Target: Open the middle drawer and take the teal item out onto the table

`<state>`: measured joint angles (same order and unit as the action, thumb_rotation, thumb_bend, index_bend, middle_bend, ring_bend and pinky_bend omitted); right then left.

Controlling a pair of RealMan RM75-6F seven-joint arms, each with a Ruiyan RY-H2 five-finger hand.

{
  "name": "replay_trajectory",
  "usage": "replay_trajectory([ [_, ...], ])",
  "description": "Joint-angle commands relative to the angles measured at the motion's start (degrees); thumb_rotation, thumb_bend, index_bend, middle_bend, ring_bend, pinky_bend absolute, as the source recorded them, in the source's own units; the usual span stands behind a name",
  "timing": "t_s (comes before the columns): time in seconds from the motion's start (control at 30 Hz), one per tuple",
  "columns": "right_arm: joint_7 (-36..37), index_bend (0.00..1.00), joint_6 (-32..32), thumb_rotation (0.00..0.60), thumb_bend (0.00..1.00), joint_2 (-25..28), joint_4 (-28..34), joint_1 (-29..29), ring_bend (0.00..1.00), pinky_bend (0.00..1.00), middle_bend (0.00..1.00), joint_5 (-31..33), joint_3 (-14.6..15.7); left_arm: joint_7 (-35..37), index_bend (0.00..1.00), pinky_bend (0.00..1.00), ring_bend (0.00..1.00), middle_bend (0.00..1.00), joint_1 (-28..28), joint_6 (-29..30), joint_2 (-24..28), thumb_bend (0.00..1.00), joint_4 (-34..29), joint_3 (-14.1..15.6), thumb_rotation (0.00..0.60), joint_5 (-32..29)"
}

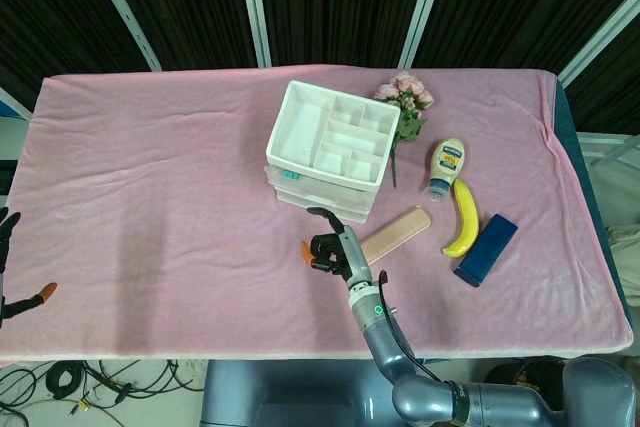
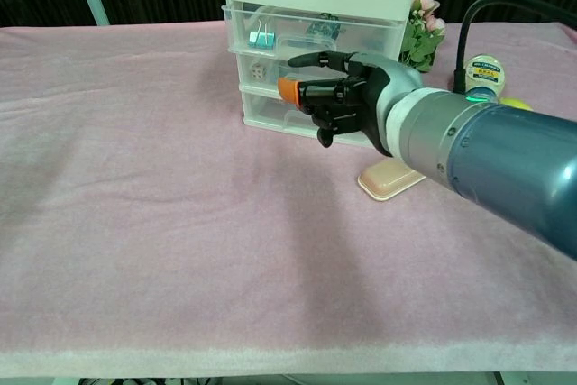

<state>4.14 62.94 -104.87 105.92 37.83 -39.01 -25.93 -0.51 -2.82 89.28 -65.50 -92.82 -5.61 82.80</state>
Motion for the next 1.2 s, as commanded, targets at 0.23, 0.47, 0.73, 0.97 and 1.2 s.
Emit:
replay_trajectory([
  [0.23,-25.01,0.16,11.46,0.600,0.39,4.01,1.11,2.06,0.86,0.77,0.82,-14.33,9.63,-0.24,0.00,0.00,0.00,0.00,0.00,0.11,-0.07,0.01,0.05,0.02,0.600,0.11],
  [0.47,-37.98,0.14,15.10,0.600,0.39,5.28,2.61,4.25,0.86,0.77,0.82,-12.43,8.43,-0.45,0.00,0.00,0.00,0.00,-0.05,-0.19,-0.01,0.01,-0.06,0.03,0.600,-0.16],
  [0.73,-42.62,0.14,15.86,0.600,0.39,5.37,3.79,5.87,0.86,0.77,0.82,-7.38,5.33,-0.79,0.00,0.00,0.00,0.00,-0.06,-0.26,0.01,0.01,-0.18,0.02,0.600,-0.32],
  [0.97,-44.57,0.14,15.95,0.600,0.39,4.80,3.29,7.08,0.86,0.77,0.82,-3.85,3.85,-0.93,0.00,0.00,0.00,0.00,-0.10,-0.39,0.11,0.01,-0.17,0.16,0.600,-0.18],
  [1.2,-45.52,0.14,16.33,0.600,0.39,4.37,2.21,8.07,0.86,0.77,0.82,-1.60,2.57,-0.80,0.00,0.00,0.00,0.00,-0.12,-0.49,0.14,0.01,-0.17,0.18,0.600,-0.20],
])
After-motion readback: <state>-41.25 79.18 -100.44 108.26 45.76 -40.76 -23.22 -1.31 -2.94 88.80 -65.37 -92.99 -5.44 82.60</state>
